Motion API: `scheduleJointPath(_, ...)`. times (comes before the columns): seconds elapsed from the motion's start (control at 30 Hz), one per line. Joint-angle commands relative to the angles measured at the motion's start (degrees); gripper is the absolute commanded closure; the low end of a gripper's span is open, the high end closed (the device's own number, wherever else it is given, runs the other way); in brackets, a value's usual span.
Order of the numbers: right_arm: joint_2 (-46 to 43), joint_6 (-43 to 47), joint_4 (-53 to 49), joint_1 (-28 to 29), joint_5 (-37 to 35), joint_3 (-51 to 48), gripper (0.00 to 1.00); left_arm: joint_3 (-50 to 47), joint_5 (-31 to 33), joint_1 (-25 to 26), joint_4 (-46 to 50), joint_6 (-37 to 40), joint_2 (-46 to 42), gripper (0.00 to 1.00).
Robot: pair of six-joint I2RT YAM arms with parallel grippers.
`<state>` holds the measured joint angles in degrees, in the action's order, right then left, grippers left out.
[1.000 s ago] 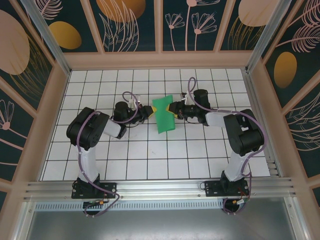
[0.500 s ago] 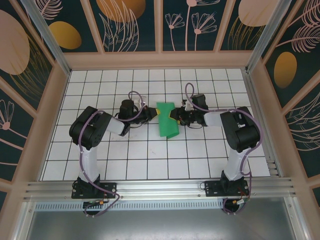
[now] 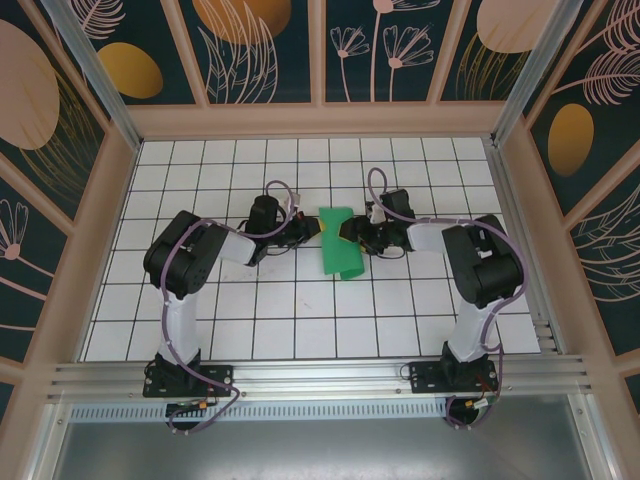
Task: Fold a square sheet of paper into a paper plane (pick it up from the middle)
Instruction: First fold in half a square sheet of paper at the center of the table.
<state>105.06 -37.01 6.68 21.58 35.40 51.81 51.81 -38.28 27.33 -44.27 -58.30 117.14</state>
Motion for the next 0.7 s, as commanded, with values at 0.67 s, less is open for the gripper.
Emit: scheduleJointPath(0.67,-11.93,7.66,-19.0,-0.38,-23.66,-0.54,0.23,6.93,1.98,4.57,2.61,0.12,3.27,1.0)
